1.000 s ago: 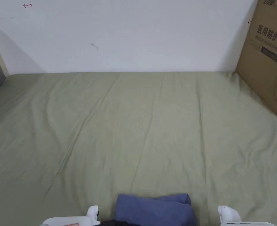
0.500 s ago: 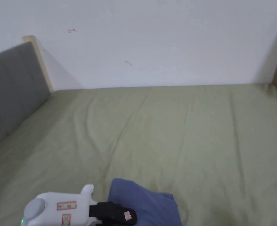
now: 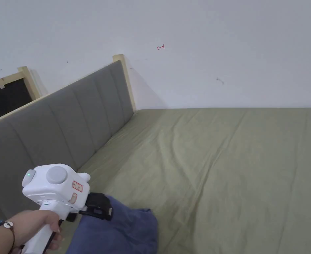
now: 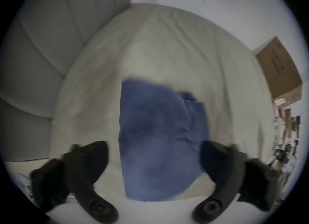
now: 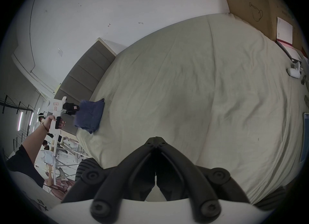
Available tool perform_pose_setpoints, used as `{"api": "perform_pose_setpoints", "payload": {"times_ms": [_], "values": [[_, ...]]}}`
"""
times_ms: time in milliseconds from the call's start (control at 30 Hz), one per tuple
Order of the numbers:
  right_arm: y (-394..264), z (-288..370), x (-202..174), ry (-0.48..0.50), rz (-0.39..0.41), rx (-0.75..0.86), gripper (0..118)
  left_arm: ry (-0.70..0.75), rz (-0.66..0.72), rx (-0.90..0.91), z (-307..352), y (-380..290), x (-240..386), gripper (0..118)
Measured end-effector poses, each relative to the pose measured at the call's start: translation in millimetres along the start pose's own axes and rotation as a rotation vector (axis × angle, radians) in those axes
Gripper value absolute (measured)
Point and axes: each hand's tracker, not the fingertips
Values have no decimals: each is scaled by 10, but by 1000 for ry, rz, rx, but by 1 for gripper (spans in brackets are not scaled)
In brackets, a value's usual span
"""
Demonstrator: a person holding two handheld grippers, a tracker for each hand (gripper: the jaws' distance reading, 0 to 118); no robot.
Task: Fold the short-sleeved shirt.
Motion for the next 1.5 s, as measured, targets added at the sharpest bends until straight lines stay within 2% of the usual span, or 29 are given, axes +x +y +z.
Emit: {"api": "perform_pose_setpoints", "payload": {"times_ms": [133, 267, 433, 533, 567, 600, 667, 700, 767, 833, 867, 933, 1000, 1067, 1133, 1200, 1267, 1367, 1433, 1500], "values": [[39, 0, -7, -3, 2, 6, 0, 64, 47, 89, 195, -27, -202, 112], [68, 16, 8, -6, -1, 13, 0, -13, 88, 142, 343, -191, -157, 112], [60, 65, 47, -8, -3, 26, 0, -184, 99, 176, 285, -467, 388, 112], [58, 99, 59, -33, 9, 31, 0, -281, 106, 187, 191, -633, 1001, 111], [59, 120, 61, -44, 16, 35, 0, -336, 101, 179, 91, -622, 1095, 98], [68, 140, 67, -59, 19, 30, 0, -390, 97, 153, 62, -686, 1324, 72], [87, 179, 90, -91, 12, 17, 0, -399, 56, 127, 9, -815, 1805, 0], [93, 207, 106, -103, 9, 16, 0, -361, 3, 133, -108, -804, 1951, 1], [109, 272, 138, -113, 7, 22, 0, -421, -62, 179, -100, -911, 2371, 1], [119, 356, 144, -132, 6, 46, 0, -432, -85, 272, 96, -1090, 2879, 1], [126, 403, 154, -138, 14, 78, 0, -387, -49, 375, 181, -1167, 3049, 1], [136, 508, 128, -165, 63, 181, 0, -414, -45, 532, 360, -1261, 3307, 1], [133, 617, 80, -207, 114, 329, 0, -346, -77, 748, 607, -1458, 3588, 1], [126, 778, -62, -308, 143, 502, 0, -302, -164, 950, 843, -1601, 3738, 1], [153, 935, -200, -272, 194, 648, 0, -282, -165, 1107, 1077, -1725, 3861, 1], [153, 1066, -330, -310, 252, 805, 0, -302, -138, 1189, 1270, -1797, 3899, 1], [196, 1166, -422, -344, 288, 899, 0, -253, -155, 1231, 1418, -1817, 4011, 1], [294, 1278, -571, -395, 344, 956, 0, -242, -167, 1254, 1561, -1826, 4113, 1], [388, 1316, -654, -394, 384, 973, 0, -242, -172, 1281, 1648, -1849, 4129, 1], [437, 1345, -707, -386, 389, 1001, 0, -224, -197, 1305, 1716, -1815, 4207, 1]]}}
